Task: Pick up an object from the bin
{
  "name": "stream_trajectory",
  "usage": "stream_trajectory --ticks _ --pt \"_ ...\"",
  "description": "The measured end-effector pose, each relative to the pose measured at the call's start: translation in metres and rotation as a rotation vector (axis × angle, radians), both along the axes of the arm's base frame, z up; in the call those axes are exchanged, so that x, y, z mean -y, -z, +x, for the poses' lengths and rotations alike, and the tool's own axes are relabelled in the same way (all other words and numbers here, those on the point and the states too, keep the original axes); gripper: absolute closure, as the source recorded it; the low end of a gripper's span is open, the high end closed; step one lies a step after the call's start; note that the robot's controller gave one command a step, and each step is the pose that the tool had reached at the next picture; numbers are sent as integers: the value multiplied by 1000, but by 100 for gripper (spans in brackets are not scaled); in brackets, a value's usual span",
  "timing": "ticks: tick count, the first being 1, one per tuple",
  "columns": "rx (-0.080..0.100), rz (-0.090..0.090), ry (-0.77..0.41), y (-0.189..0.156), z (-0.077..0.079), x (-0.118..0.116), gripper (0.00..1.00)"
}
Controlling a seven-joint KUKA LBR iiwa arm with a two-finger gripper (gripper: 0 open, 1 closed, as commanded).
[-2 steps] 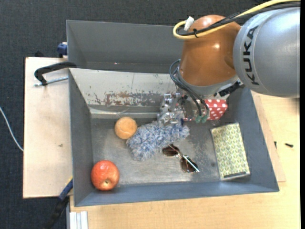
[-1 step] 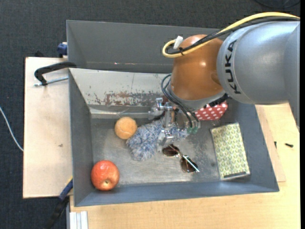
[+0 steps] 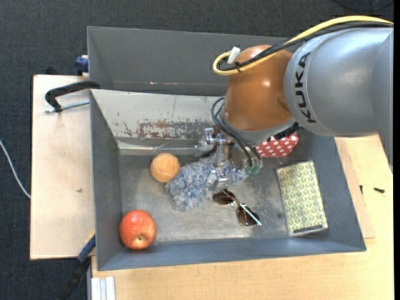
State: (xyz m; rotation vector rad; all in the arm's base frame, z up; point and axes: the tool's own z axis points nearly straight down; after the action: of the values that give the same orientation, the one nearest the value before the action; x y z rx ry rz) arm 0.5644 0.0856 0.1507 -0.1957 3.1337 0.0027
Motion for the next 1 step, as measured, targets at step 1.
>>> stream_trajectory --ticks 1 --pt "8 1 -7 5 1 0 0"
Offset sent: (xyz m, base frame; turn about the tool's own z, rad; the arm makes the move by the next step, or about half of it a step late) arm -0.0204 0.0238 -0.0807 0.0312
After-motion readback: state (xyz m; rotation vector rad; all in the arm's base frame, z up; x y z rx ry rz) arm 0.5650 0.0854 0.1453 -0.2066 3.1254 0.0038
